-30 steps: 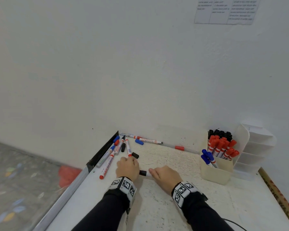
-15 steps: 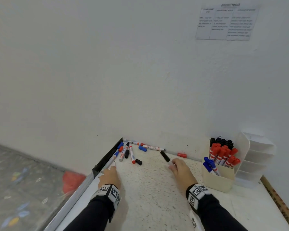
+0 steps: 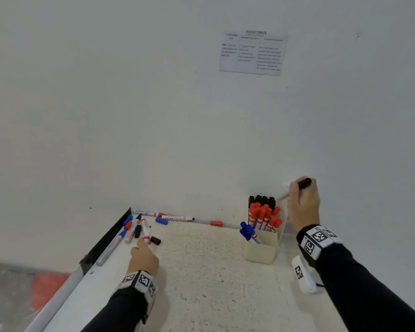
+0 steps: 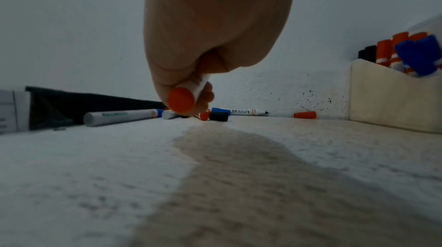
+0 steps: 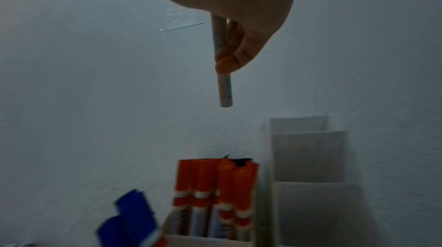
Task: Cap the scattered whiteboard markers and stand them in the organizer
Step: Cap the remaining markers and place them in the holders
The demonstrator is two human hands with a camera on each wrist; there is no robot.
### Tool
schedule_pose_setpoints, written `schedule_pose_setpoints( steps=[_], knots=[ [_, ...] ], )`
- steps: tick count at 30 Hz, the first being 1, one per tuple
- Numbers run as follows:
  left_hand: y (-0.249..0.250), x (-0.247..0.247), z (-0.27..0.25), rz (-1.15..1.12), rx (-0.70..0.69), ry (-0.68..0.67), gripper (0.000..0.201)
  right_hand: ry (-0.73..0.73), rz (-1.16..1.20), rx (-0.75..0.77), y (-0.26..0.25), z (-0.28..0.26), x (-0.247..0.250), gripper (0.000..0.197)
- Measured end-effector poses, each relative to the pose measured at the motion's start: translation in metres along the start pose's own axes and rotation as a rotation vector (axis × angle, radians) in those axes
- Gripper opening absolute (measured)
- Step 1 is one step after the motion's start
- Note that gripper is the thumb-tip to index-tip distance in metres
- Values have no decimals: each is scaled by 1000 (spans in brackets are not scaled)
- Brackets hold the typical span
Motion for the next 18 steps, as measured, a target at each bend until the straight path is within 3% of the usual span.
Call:
schedule_pose_setpoints(
  steps=[6,12,18],
  knots=[
    [5,-15,4,53,-28,-81,46,23,-184,-62,42,-9,32,21],
    [-2,-10,8,27,-96,-23,37,-27,-152,-156,65,-23,20,16],
    [-9,2,13,-27,-105,-44,38,-143,-212,-231,77,-23,2,30]
  ],
)
Point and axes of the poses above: each hand's wrist, its own z-axis towards the middle knuckle, its own x-axis out of the back of the hand, y = z × x, the point moved 3 cm from there along z, towards the middle knuckle, and after that the axes turned 15 degrees about x, right-handed, at the moved point
